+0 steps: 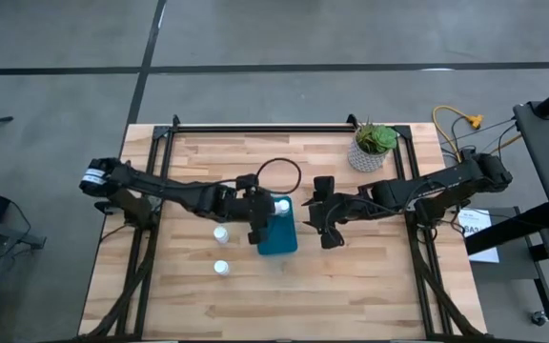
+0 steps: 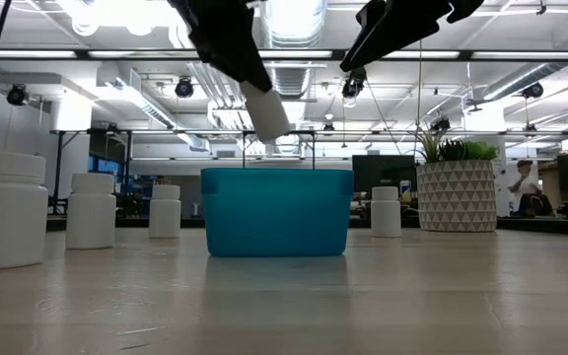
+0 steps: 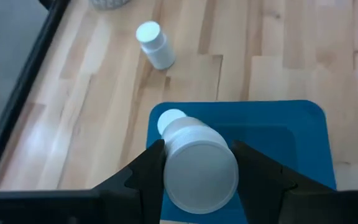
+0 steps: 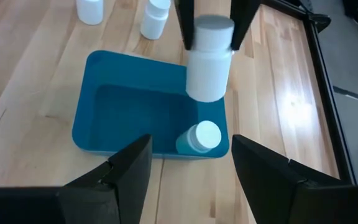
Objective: Pick and place pill bottles into a basket
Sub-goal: Put the white pill bottle into the blue bin
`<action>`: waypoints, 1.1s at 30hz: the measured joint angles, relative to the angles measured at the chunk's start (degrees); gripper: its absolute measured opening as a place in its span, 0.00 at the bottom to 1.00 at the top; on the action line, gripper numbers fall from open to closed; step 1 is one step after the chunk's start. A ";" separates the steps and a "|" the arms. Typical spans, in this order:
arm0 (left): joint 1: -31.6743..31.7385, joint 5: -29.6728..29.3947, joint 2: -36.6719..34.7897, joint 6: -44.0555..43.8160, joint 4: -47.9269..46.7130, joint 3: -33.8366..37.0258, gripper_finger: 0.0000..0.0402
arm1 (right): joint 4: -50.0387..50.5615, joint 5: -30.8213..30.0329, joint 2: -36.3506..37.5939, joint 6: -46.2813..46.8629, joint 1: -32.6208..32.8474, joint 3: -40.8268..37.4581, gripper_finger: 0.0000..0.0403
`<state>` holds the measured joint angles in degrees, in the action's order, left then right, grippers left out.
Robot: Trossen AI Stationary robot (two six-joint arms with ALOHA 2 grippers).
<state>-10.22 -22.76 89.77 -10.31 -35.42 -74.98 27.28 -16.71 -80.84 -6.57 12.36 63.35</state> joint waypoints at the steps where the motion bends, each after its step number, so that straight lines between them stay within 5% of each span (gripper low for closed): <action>1: 0.50 0.20 0.07 -0.17 -0.09 0.11 0.36 | -0.01 0.00 0.00 -0.03 0.00 0.00 0.53; 33: 8.77 13.78 2.28 -4.20 -0.63 4.95 0.36 | 0.95 0.02 0.00 -0.89 -0.04 -0.04 0.53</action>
<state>-1.45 -8.98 92.05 -14.51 -36.05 -70.03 28.23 -16.69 -80.84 -7.46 12.32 63.31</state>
